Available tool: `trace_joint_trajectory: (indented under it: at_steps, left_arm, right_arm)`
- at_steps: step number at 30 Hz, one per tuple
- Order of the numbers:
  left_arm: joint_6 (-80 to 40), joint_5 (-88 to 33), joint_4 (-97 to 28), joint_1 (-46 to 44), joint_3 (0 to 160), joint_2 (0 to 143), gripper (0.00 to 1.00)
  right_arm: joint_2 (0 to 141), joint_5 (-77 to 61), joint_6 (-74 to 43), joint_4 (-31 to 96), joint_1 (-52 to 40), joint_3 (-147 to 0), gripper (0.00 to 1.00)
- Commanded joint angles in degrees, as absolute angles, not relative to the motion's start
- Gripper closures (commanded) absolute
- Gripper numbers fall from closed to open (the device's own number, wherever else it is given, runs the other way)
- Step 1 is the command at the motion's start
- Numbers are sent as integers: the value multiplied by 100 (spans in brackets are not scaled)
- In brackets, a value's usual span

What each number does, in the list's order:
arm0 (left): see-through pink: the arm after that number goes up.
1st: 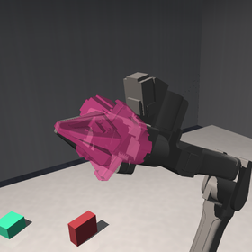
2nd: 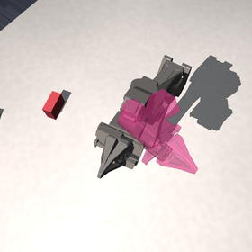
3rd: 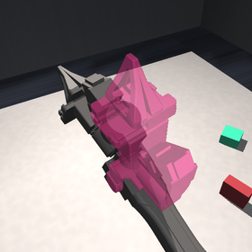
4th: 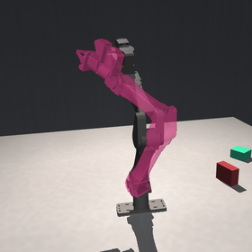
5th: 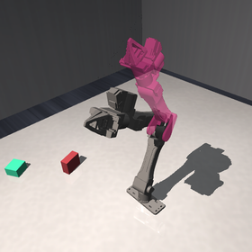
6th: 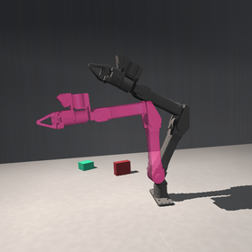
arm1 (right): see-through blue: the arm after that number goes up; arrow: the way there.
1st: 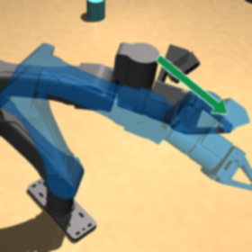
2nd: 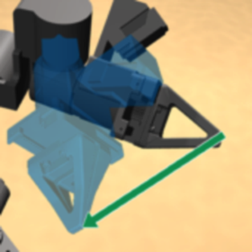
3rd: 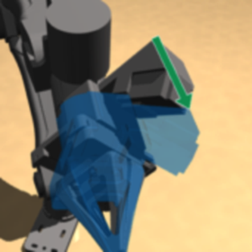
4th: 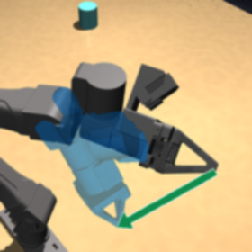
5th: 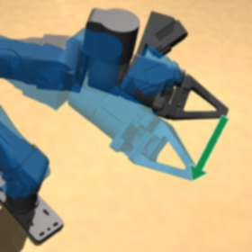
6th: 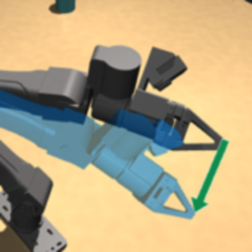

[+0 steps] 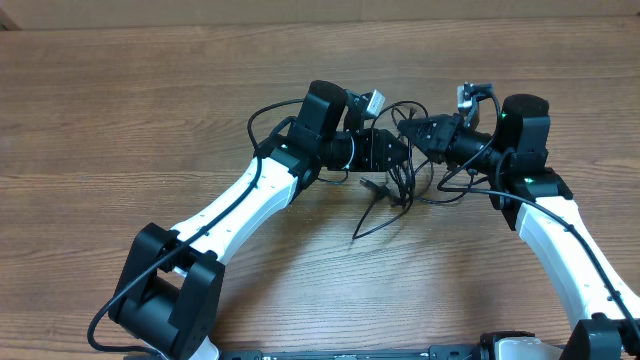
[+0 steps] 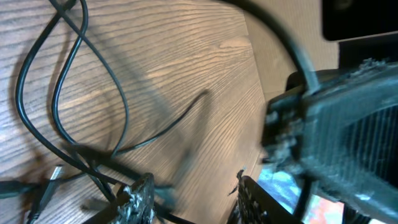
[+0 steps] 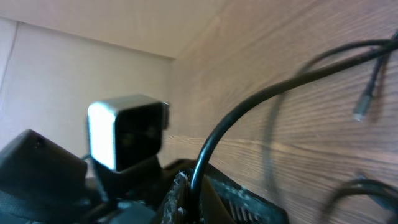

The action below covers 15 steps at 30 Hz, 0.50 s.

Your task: Untangle cables

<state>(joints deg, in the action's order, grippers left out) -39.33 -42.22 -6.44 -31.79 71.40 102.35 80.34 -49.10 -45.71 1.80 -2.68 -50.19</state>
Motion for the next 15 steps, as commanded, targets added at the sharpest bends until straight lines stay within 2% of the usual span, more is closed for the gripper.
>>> trace_joint_trajectory:
  at_steps: [1,8,10,11,14,15]
  left_arm:
    - [-4289,-4106,-777,-3190,7124,10307,55]
    - [-4289,-3951,-1013,-3194,7124,10307,52]
    - [-4289,-3791,-1116,-3194,7124,10307,55]
    - [-4287,-3671,-1212,-3194,7124,10307,61]
    - [-4169,-3142,-1490,-3168,7124,10307,89]
    - [-4160,-2921,-1573,-3157,7124,10307,91]
  right_arm:
    - [8042,-4939,-5190,-250,-261,-5087,96]
    - [8044,-4974,-5745,-1017,-261,-5087,96]
    - [8042,-4919,-5714,-1026,-261,-5087,96]
    - [8044,-4858,-5638,-1007,-261,-5087,96]
    - [8044,-4678,-5328,-729,-255,-5087,96]
    - [8044,-4611,-5251,-574,-255,-5087,96]
